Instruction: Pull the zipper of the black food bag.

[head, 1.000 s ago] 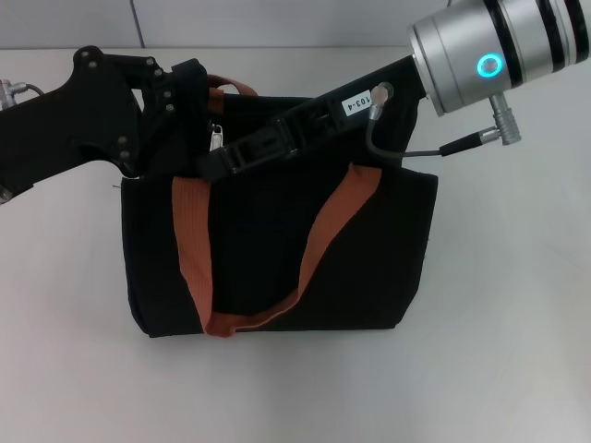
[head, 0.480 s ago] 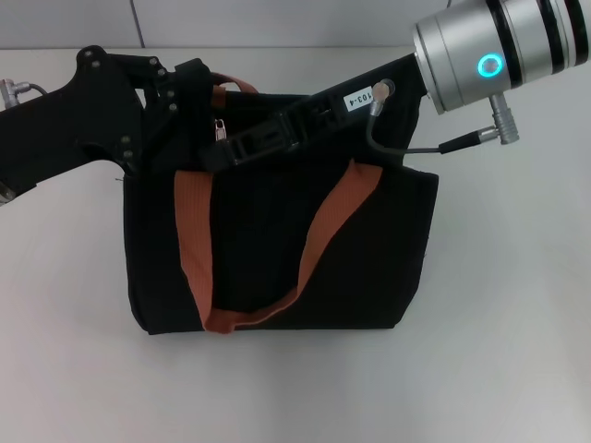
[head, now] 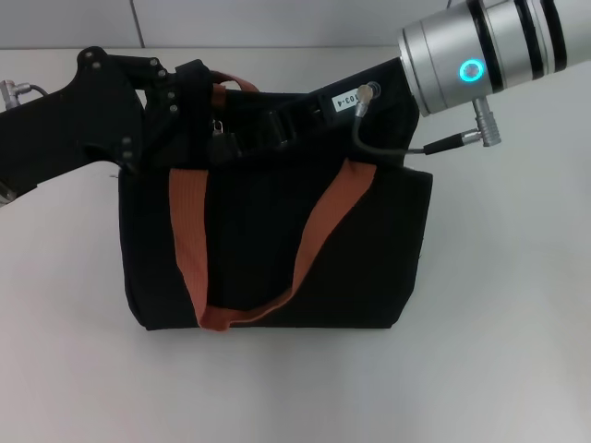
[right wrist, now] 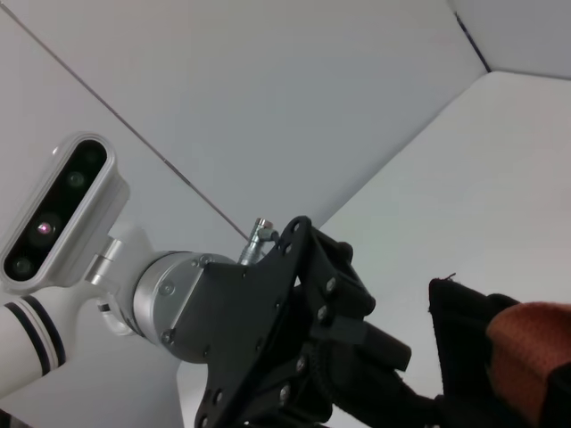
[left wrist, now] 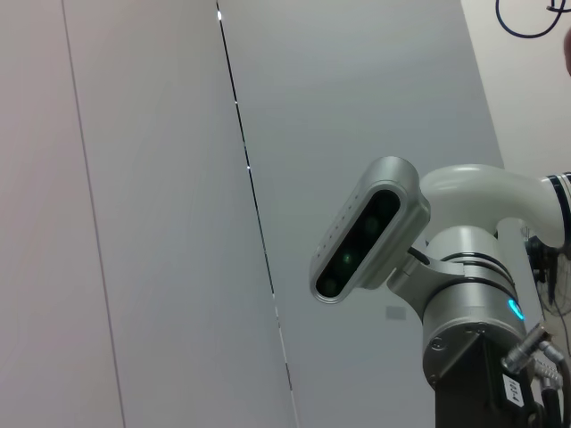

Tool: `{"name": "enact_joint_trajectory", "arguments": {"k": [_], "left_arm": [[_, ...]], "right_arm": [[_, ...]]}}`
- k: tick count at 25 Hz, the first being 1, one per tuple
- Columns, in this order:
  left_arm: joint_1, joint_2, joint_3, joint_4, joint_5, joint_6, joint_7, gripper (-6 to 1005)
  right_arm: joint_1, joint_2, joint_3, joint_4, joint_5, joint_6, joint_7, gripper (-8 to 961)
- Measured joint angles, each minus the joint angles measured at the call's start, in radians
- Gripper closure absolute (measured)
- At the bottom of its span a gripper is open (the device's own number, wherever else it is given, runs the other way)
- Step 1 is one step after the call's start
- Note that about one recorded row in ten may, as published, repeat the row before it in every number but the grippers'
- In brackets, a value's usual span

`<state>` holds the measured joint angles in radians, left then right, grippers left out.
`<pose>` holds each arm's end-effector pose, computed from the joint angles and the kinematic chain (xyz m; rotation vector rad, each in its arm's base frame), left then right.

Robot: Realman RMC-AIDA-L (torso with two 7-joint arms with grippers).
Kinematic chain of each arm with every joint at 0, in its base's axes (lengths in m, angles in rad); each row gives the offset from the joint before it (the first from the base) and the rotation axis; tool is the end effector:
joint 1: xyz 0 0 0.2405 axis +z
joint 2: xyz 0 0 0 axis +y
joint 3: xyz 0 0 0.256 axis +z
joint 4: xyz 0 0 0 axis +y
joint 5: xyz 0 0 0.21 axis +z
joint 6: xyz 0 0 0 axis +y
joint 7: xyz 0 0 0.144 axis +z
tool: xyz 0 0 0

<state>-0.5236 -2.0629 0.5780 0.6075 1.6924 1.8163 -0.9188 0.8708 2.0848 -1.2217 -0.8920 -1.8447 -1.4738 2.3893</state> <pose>-0.2294 0.3208 0.0438 -2.4594 0.0800 -1.1310 0.0707 0.3760 -0.0376 2.7806 -1.0534 -0.4589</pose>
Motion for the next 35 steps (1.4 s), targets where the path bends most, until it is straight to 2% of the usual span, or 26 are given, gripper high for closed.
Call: {"name": "enact_joint_trajectory", "arguments": {"k": [4, 9, 17, 22, 35], "left_arm": [[0.001, 0.0, 0.0, 0.0, 0.0, 0.002, 0.001, 975], [0.005, 0.0, -0.001, 0.0, 0.0, 0.006, 0.001, 976], [0.015, 0.004, -0.001, -0.001, -0.024, 0.009, 0.001, 976], [0.018, 0.006, -0.001, -0.001, -0.033, 0.009, 0.003, 975], [0.021, 0.009, -0.003, 0.0, -0.04, 0.003, 0.005, 976]], "right_arm": [[0.0, 0.002, -0.001, 0.0, 0.002, 0.012, -0.018, 752], [-0.019, 0.003, -0.003, -0.045, -0.003, 0.021, 0.001, 950], [-0.086, 0.003, -0.042, -0.219, -0.11, 0.026, 0.136, 954], [-0.16, 0.003, -0.076, -0.376, -0.18, 0.027, 0.223, 953], [-0.326, 0.006, -0.055, -0.664, -0.311, -0.053, 0.358, 951]]}}
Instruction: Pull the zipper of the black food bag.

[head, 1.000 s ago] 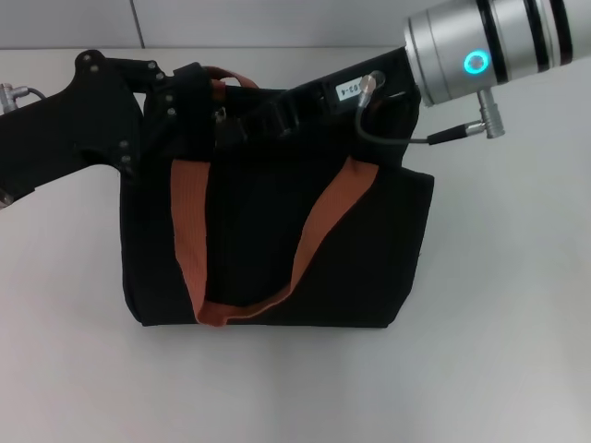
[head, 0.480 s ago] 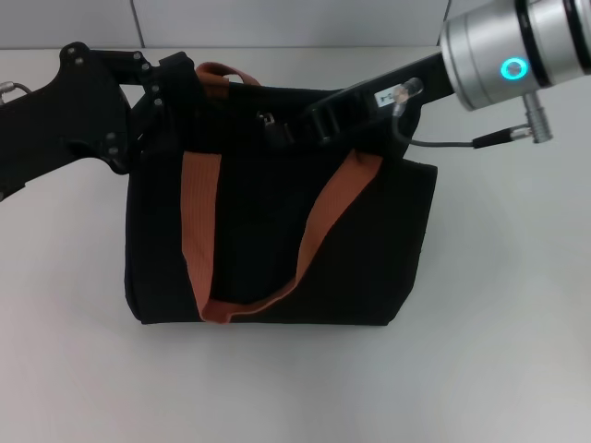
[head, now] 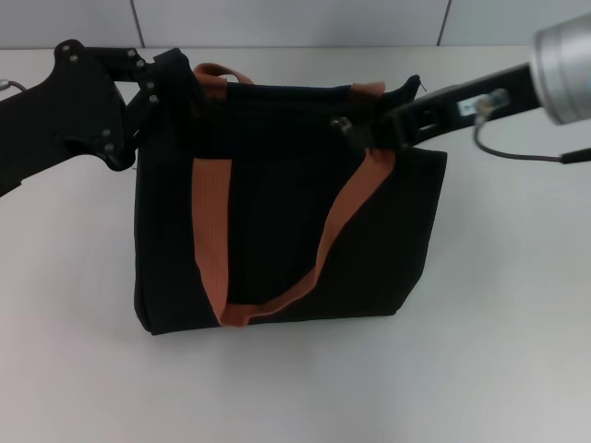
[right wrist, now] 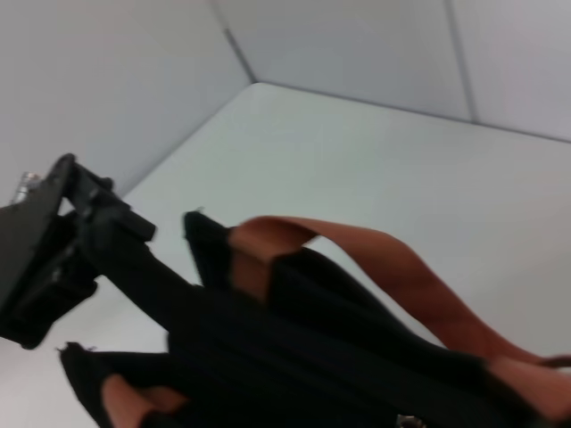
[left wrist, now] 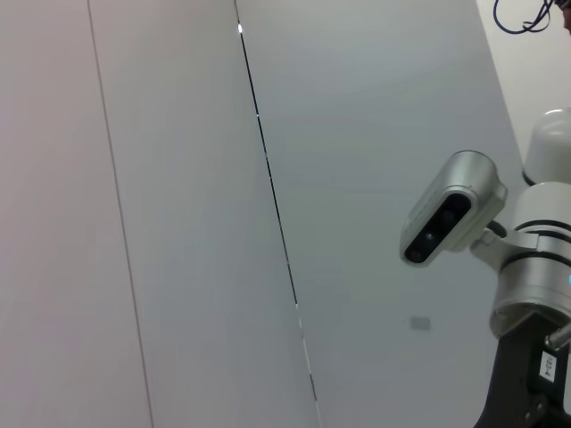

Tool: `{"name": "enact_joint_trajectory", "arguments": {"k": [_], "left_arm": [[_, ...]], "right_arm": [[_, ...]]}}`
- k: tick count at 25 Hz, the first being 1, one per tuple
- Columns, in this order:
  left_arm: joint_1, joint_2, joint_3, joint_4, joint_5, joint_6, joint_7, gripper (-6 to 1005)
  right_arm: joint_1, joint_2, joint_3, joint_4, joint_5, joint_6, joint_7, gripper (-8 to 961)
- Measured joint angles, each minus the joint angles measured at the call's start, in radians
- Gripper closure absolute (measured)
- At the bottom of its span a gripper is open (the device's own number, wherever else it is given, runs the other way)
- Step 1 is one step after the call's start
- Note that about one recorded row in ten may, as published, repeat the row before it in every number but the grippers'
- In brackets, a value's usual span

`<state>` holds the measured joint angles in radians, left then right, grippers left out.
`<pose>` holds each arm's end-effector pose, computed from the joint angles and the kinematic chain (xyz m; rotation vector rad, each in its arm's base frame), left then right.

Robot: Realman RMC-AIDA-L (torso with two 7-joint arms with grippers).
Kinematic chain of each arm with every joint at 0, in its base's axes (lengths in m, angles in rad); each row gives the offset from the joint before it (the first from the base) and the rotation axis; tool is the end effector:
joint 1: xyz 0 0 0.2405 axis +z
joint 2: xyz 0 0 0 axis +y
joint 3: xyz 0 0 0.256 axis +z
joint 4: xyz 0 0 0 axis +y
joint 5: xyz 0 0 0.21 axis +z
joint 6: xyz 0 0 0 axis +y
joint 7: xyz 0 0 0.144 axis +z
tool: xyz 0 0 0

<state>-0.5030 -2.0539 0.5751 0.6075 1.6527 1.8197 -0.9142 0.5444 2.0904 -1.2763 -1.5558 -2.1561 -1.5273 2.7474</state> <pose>-0.2350 0.3185 0.0521 -2.4120 0.0741 -1.1407 0.1047 0.3446 0.0269 -2.6658 1.1261 0.2527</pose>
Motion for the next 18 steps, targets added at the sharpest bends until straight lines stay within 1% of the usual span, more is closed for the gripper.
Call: {"name": "enact_joint_trajectory", "arguments": {"k": [2, 5, 6, 7, 9, 10, 11, 12, 13, 15, 16, 17, 18], "left_arm": [[0.0, 0.0, 0.0, 0.0, 0.0, -0.004, 0.0, 976], [0.0, 0.0, 0.0, -0.002, -0.002, -0.006, 0.0, 976], [0.0, 0.001, -0.001, -0.003, -0.002, -0.006, 0.0, 976], [0.0, 0.001, -0.001, -0.003, -0.002, -0.007, 0.0, 976], [0.0, 0.001, -0.001, -0.004, -0.002, -0.007, -0.001, 976], [0.001, 0.002, -0.001, -0.005, -0.002, -0.007, -0.003, 976], [0.001, 0.002, -0.001, -0.005, -0.003, -0.007, -0.004, 976], [0.001, 0.002, -0.001, -0.005, -0.003, -0.007, -0.004, 976], [0.002, 0.002, -0.001, -0.007, -0.003, -0.008, -0.004, 975], [0.003, 0.002, -0.001, -0.008, -0.003, -0.008, -0.005, 975], [0.005, 0.002, -0.002, -0.009, -0.003, -0.008, -0.01, 975], [0.005, 0.002, -0.002, -0.009, -0.003, -0.008, -0.01, 975], [0.006, 0.002, -0.001, -0.009, -0.003, -0.008, -0.015, 975]], "right_arm": [[-0.039, 0.0, 0.019, -0.054, -0.014, -0.014, 0.011, 951], [-0.077, 0.0, 0.049, -0.094, -0.013, -0.026, 0.013, 950], [-0.095, 0.0, 0.066, -0.1, 0.022, -0.031, -0.009, 950], [-0.095, 0.0, 0.066, -0.1, 0.022, -0.031, -0.009, 950], [-0.107, -0.002, 0.09, -0.072, 0.103, -0.032, -0.056, 949], [-0.11, -0.004, 0.106, -0.047, 0.152, -0.032, -0.087, 949], [-0.12, -0.006, 0.155, 0.017, 0.267, -0.033, -0.176, 949], [-0.127, -0.006, 0.18, 0.047, 0.321, -0.033, -0.225, 932], [-0.127, -0.006, 0.18, 0.047, 0.321, -0.033, -0.225, 915], [-0.147, -0.006, 0.238, 0.147, 0.482, -0.037, -0.38, 882], [-0.157, -0.009, 0.286, 0.276, 0.641, -0.073, -0.544, 865], [-0.157, -0.009, 0.286, 0.276, 0.641, -0.073, -0.544, 848], [-0.157, -0.011, 0.311, 0.348, 0.713, -0.105, -0.623, 831]]}}
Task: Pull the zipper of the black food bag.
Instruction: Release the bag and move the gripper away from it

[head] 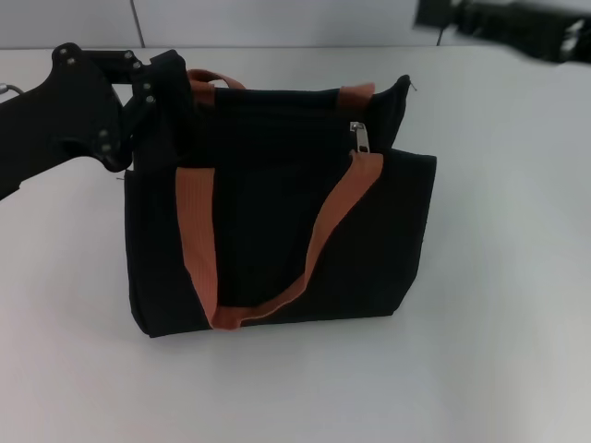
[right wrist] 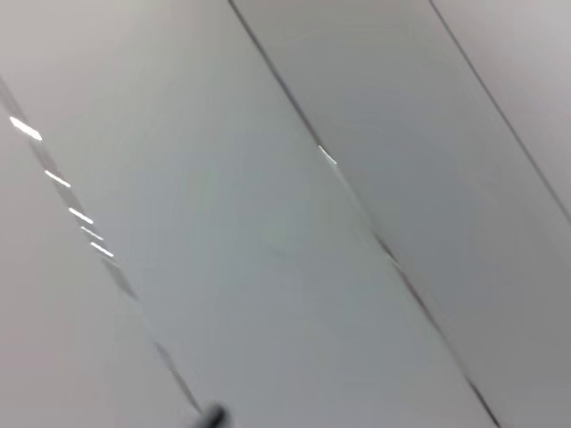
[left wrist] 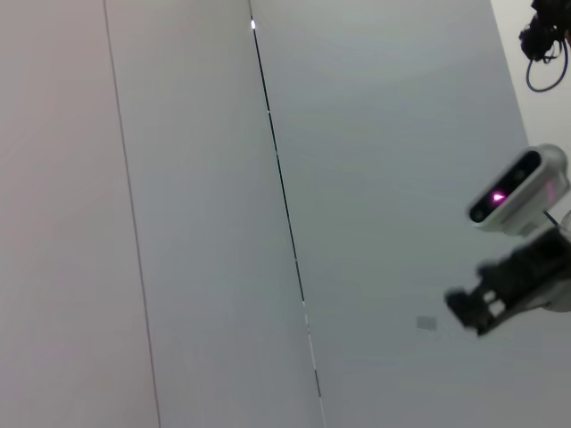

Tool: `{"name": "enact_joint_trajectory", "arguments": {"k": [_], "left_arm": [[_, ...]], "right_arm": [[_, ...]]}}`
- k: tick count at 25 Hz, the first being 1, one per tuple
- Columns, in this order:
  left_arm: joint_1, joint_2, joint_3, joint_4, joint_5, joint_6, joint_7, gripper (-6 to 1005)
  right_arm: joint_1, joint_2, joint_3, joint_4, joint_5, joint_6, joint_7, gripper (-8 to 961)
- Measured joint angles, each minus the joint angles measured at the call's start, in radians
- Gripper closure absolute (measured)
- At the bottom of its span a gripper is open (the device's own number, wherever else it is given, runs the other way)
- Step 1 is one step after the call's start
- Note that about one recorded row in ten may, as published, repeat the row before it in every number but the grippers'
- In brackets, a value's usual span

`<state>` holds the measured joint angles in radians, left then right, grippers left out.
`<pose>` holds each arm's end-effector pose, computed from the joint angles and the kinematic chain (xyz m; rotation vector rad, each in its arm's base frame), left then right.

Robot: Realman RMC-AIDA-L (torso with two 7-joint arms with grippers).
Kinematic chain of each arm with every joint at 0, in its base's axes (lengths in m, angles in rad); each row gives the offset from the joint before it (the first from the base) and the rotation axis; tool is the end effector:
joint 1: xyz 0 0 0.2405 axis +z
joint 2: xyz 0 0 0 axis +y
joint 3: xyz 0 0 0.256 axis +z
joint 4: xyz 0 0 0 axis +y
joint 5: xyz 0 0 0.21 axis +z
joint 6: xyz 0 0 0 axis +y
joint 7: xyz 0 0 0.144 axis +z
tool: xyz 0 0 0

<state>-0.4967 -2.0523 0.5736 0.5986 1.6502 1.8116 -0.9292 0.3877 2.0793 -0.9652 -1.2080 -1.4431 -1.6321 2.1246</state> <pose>-0.2383 0.3178 0.0517 -2.4086 0.0341 -1.1433 0.1568 0.3245 0.0838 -2.6330 0.8752 1.2739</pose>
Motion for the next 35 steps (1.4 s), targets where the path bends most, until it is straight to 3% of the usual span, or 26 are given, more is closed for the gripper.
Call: {"name": "enact_joint_trajectory", "arguments": {"k": [2, 3, 4, 8, 10, 14, 16, 18, 21, 27, 35], "left_arm": [[0.002, -0.001, 0.0, 0.0, 0.0, 0.0, -0.013, 975], [0.003, -0.001, 0.0, 0.0, 0.0, 0.001, -0.02, 975], [0.006, -0.001, 0.0, 0.0, 0.0, 0.002, -0.029, 975], [0.014, 0.001, 0.0, 0.0, 0.0, 0.005, -0.083, 975], [0.016, 0.002, 0.0, 0.0, 0.0, 0.006, -0.096, 976], [0.021, 0.009, -0.003, 0.002, 0.0, 0.007, -0.154, 973], [0.022, 0.015, -0.007, 0.0, 0.0, 0.008, -0.186, 970], [0.023, 0.017, -0.009, 0.0, 0.0, 0.009, -0.205, 967], [0.025, 0.018, -0.009, 0.0, 0.001, 0.009, -0.22, 963], [0.027, 0.026, -0.007, 0.0, 0.007, -0.004, -0.251, 954], [0.034, 0.028, -0.008, 0.0, 0.008, -0.014, -0.307, 942]], "right_arm": [[0.017, -0.012, 0.059, 0.14, 0.08, -0.1, -0.138, 798], [0.048, -0.037, 0.112, 0.285, 0.104, -0.233, -0.274, 781], [0.048, -0.037, 0.112, 0.285, 0.104, -0.233, -0.274, 764], [0.083, -0.1, 0.133, 0.501, 0.027, -0.444, -0.597, 621], [0.081, -0.102, 0.133, 0.514, -0.01, -0.46, -0.649, 537], [0.052, -0.079, 0.135, 0.524, -0.19, -0.464, -0.81, 386], [0.034, -0.055, 0.14, 0.53, -0.276, -0.436, -0.878, 311], [-0.002, -0.016, 0.142, 0.555, -0.374, -0.372, -1.008, 241], [-0.016, -0.003, 0.139, 0.602, -0.413, -0.319, -1.087, 136], [-0.016, 0.0, 0.137, 0.73, -0.434, -0.211, -1.219, 136], [-0.01, 0.001, 0.143, 0.736, -0.436, -0.185, -1.222, 136]]}}
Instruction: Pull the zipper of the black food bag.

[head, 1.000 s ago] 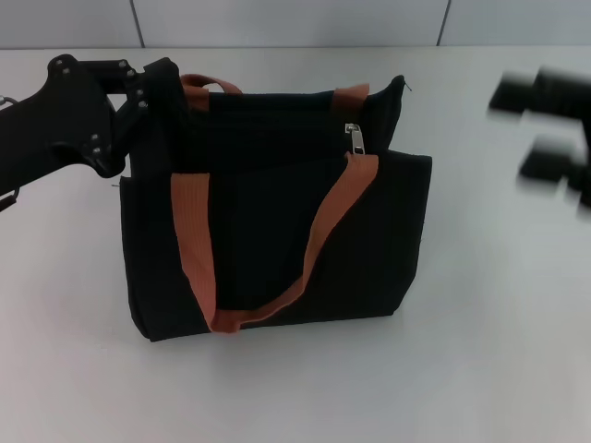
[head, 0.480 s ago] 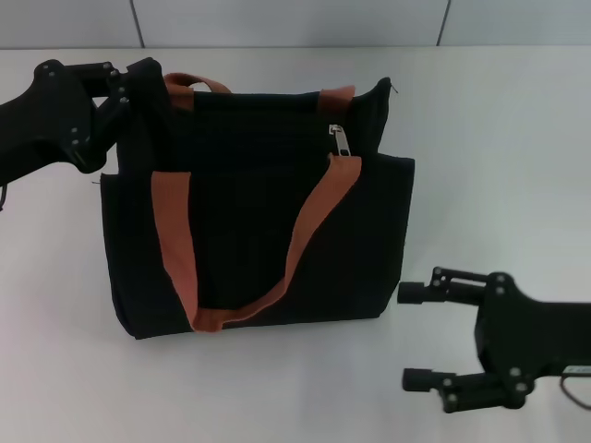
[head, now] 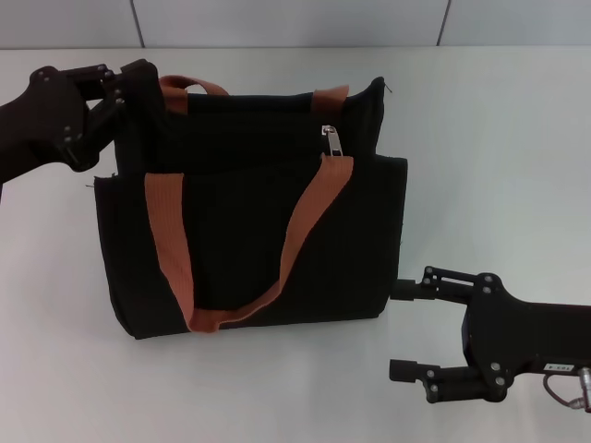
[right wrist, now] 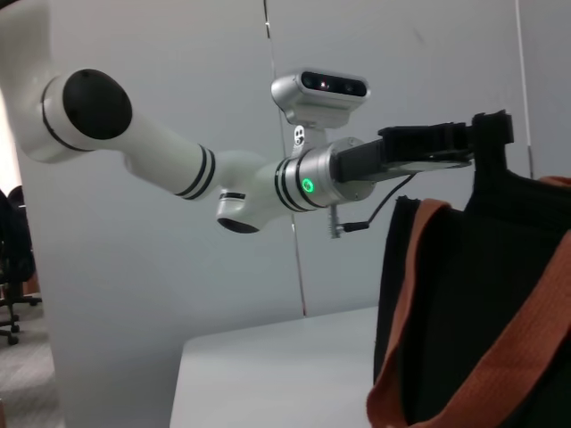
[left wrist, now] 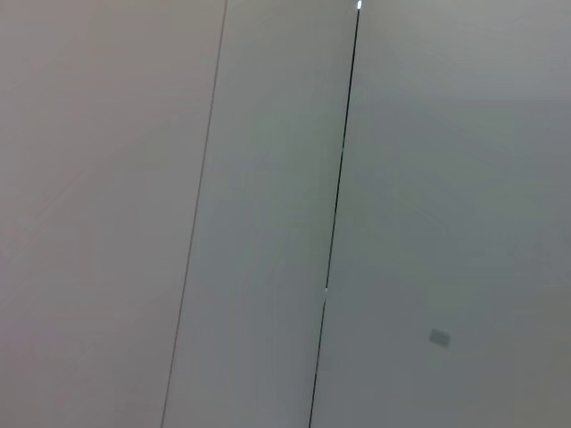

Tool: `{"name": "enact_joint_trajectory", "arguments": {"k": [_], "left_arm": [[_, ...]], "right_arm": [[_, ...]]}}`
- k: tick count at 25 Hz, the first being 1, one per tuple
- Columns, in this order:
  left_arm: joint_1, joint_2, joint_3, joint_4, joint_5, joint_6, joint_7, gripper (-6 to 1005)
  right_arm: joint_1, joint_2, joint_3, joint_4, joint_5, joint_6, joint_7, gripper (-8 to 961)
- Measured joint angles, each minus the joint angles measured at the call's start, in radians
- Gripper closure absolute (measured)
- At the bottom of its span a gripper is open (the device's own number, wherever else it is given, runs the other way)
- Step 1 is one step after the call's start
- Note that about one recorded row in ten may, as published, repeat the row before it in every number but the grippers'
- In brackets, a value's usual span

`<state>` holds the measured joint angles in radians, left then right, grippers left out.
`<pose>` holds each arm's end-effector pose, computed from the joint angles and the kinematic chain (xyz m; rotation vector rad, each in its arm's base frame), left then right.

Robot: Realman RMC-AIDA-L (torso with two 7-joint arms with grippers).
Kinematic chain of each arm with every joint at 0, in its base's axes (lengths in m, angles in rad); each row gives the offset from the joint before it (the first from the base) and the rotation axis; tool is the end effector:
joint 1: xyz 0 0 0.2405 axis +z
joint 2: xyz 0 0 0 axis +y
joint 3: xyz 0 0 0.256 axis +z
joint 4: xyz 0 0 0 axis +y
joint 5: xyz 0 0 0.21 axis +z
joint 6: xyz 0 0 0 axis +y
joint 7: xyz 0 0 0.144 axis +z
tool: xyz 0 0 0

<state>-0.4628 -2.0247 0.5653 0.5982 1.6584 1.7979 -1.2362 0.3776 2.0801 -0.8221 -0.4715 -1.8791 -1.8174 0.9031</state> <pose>-0.2557 0.3132 0.0618 -2.4493 -0.3838 -1.2108 0.2738 0.2389 -0.0300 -2.8641 0.2262 1.0213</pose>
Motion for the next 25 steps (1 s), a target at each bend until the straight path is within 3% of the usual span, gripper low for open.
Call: {"name": "enact_joint_trajectory", "arguments": {"k": [7, 8, 9, 11, 13, 14, 17, 25], "left_arm": [[0.011, 0.022, 0.012, 0.01, 0.011, -0.002, -0.05, 760], [0.013, 0.042, 0.013, 0.019, 0.035, 0.006, -0.072, 714], [0.013, 0.042, 0.013, 0.019, 0.035, 0.006, -0.072, 667], [0.019, 0.072, 0.013, 0.042, 0.074, 0.021, -0.117, 574], [0.033, 0.115, 0.013, 0.095, 0.121, 0.054, -0.197, 507], [0.033, 0.115, 0.013, 0.095, 0.121, 0.054, -0.197, 486], [0.045, 0.149, 0.008, 0.173, 0.178, 0.116, -0.271, 423], [0.051, 0.171, -0.018, 0.277, 0.213, 0.206, -0.374, 247]], "right_arm": [[0.007, 0.0, -0.002, 0.003, 0.0, 0.007, 0.003, 137], [0.011, 0.001, -0.006, 0.005, 0.001, 0.015, 0.003, 137], [0.011, 0.001, -0.006, 0.005, 0.001, 0.015, 0.003, 137], [0.016, 0.001, -0.008, 0.01, 0.001, 0.022, 0.004, 137], [0.024, 0.002, -0.008, 0.017, 0.001, 0.025, 0.004, 137], [0.028, 0.002, -0.008, 0.019, 0.001, 0.026, 0.004, 137], [0.032, 0.002, -0.008, 0.022, 0.001, 0.032, 0.005, 137], [0.066, 0.002, -0.012, 0.06, -0.002, 0.088, 0.007, 136]]}}
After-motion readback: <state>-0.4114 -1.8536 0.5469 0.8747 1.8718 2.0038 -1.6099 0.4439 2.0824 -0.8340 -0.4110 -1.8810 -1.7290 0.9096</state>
